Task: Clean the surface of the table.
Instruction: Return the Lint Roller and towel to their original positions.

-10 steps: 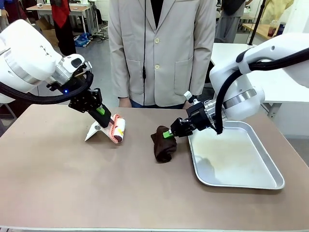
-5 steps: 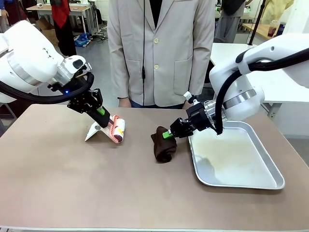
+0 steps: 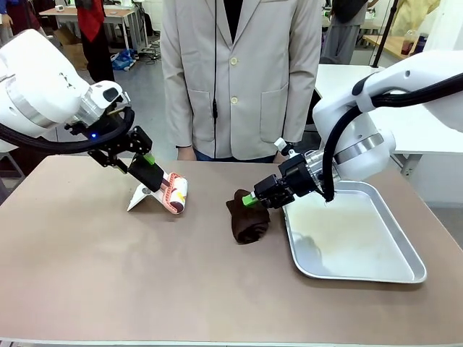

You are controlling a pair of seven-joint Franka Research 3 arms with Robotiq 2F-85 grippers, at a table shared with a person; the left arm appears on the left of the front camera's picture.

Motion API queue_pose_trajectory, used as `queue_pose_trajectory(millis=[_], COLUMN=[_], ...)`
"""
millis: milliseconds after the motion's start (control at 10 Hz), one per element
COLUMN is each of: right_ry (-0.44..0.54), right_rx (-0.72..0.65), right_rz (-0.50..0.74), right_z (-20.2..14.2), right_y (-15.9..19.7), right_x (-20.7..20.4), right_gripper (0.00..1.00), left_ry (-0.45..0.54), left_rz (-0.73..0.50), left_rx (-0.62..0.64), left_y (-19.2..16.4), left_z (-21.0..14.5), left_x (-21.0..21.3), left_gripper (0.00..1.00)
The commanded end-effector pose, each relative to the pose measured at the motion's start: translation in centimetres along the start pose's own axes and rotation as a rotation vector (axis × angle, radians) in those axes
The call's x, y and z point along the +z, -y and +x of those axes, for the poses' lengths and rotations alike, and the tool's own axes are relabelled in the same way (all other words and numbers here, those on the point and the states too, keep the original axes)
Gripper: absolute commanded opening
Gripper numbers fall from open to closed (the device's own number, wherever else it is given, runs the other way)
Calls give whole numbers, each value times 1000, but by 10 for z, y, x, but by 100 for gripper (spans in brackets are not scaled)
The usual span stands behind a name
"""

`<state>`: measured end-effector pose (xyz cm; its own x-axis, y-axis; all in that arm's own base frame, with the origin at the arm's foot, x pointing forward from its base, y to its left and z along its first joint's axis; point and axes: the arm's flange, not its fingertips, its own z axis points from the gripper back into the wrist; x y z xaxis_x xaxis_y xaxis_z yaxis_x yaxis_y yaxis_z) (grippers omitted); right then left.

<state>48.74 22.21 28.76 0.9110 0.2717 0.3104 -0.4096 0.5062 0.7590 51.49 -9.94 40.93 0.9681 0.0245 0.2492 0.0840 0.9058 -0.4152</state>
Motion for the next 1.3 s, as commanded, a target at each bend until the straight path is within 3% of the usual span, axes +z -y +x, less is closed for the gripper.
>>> queue_pose_trajectory(millis=[0,200,400,700,900,1100,1200], right_ry=[-32,-98,-196,-238,-191,-97,-31], right_rx=[-4,1,-7,-84,-157,-198,-222], right_rz=[-26,-78,-221,-314,-226,-35,84], right_z=[7,12,29,36,15,-23,-50], right_y=[-7,-18,-42,-67,-72,-68,-64], right_x=[0,-1,6,40,73,115,139], right_gripper=[100,100,100,100,100,100,100], left_ry=[2,13,37,45,68,108,148], left_rz=[24,-23,-113,-291,-440,-557,-597], left_rx=[6,7,5,-3,-11,-10,63], left_y=[-4,-12,-22,-52,-84,-118,-139], left_z=[-7,-19,-40,-83,-120,-151,-161], left_x=[14,35,66,116,152,177,182], left_gripper=[100,100,100,100,100,100,100])
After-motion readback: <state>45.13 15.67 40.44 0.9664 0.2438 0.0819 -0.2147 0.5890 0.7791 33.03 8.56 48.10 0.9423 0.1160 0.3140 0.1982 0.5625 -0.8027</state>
